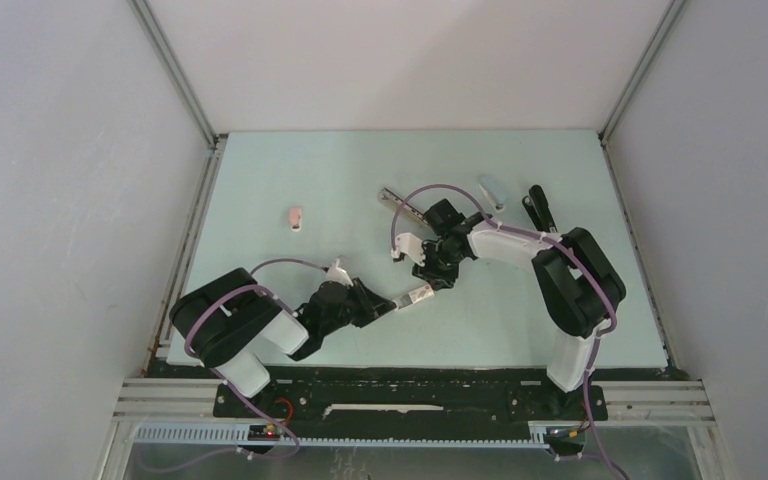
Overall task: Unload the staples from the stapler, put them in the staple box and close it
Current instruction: Close the staple box at the center of the board.
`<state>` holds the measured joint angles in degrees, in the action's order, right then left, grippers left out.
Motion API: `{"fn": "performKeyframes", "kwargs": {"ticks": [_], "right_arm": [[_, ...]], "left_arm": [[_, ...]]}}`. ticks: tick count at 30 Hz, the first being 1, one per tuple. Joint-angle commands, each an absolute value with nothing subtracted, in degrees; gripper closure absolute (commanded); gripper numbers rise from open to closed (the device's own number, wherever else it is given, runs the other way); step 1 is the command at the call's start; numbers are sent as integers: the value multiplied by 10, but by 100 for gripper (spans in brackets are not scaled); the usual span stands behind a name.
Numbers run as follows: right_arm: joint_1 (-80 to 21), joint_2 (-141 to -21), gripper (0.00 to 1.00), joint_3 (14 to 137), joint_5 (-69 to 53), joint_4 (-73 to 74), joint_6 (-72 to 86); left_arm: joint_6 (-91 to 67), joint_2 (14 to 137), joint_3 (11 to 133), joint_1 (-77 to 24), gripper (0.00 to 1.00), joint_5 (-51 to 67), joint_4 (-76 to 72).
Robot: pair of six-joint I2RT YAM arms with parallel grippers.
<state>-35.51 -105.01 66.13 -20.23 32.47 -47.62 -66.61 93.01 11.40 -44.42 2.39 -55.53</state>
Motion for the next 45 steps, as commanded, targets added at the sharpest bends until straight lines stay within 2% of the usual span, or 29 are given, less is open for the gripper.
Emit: {"fn": "performKeyframes", "kwargs": {"ticks": [1,45], "right_arm": [[-373,-1057,59,679,-199,320,-474],[-430,-1081,58,688,-164,336,-490]], "left_arm": [[-660,927,138,-441,83,34,-555],[-648,912,154,-441,85,41,-523]]}}
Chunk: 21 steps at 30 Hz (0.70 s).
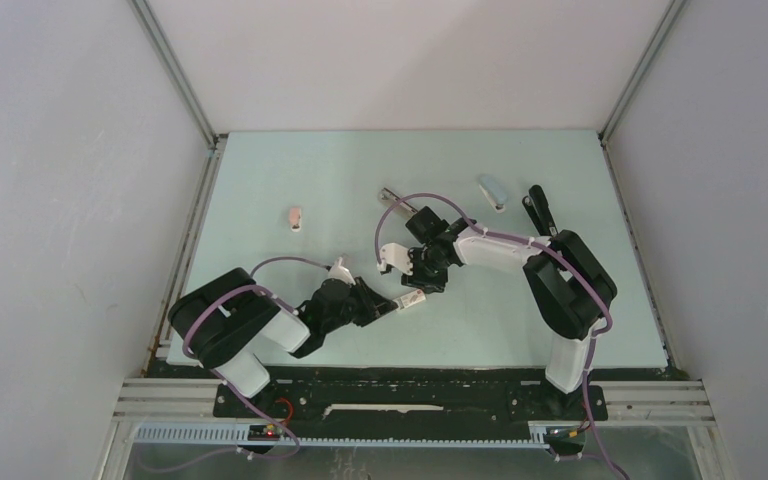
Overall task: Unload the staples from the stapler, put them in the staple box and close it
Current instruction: Close the staple box at the center of the board.
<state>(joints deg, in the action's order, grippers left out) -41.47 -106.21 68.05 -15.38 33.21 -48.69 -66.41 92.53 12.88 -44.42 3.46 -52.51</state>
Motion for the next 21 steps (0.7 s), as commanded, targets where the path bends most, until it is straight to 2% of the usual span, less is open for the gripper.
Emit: {"fn": "performKeyframes", "kwargs": {"ticks": [1,21], "right_arm": [[-431,-1081,58,687,-164,336,-490],[-445,-1086,58,691,-163,341,-490]], "left_arm": [[-648,911,154,-441,85,42,-523],[-649,900,148,-441,84,43,-523]]}}
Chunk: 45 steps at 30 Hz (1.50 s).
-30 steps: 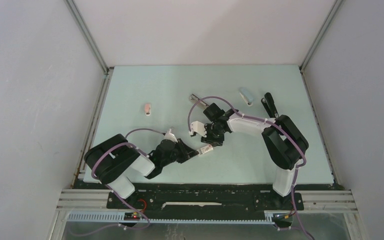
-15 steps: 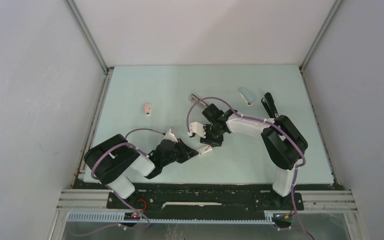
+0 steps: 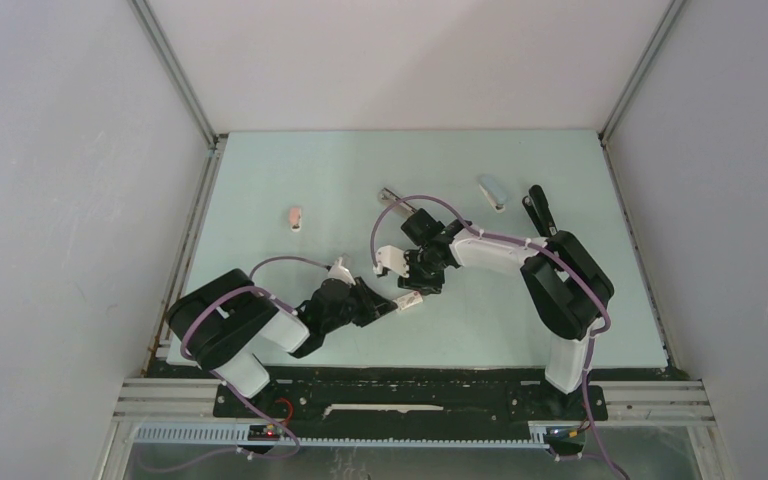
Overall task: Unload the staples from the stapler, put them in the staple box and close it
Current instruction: Close the staple box at the center of the board.
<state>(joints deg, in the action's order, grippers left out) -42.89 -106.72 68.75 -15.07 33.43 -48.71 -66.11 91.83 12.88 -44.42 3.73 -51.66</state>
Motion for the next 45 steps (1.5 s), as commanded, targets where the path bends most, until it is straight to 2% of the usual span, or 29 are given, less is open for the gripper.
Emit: {"fn": "performKeyframes", "kwargs": {"ticks": [1,17,40,45], "right_arm": [[-445,-1086,58,691,-163,340,-490],[-445,-1094,58,695,-156,345,-489],[-442,-1099,58,700,-152,351,-485],[-442,-1098,58,700,-152,351,-485]], "left_arm": [[-648,899,147,-442,85,43,-524],[-653,895,135,-442,83,40,-542],[-636,846,102,-441,71,21,-547],[-609,810,83,-441,62,10,-547]]}}
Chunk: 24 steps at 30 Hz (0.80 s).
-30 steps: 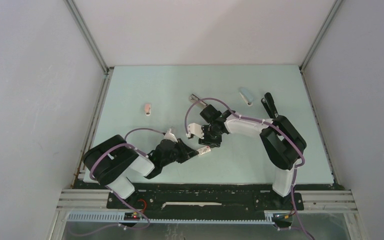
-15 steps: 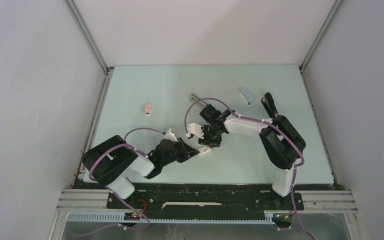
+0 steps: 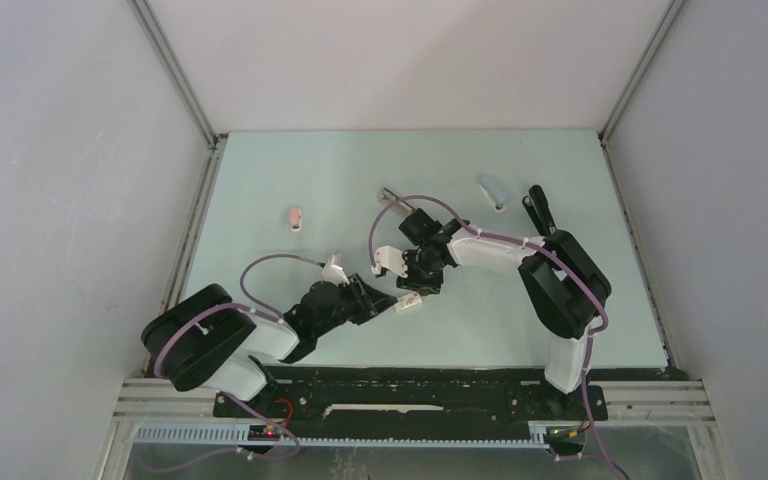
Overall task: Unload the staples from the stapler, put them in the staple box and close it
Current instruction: Close the staple box at the center of the board.
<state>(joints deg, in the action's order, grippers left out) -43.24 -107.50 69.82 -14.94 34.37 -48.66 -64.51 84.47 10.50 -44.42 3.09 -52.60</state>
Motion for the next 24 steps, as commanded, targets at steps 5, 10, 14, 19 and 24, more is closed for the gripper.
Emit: {"fn": "performKeyframes", "kwargs": {"ticks": [5,10,14,19,24], "right_arm": [[-442,-1097,58,700,-153,350,-485],[-442,-1097,58,701,-152,351,-484],[-442,-1098,58,701,-152,351,-484],[-443,-1099,58,701,-152,352,-485],[-443,-1099,58,700,-151,352,-485]], "left_arm": [[-580,759,65,-441,53,-17,-518],[-555,721,64,-440,52,-38,-462],[-534,686,63,-439,52,-58,-413],[-515,652,63,-439,51,-80,-352],[-513,653,64,-439,51,-82,-344]]}}
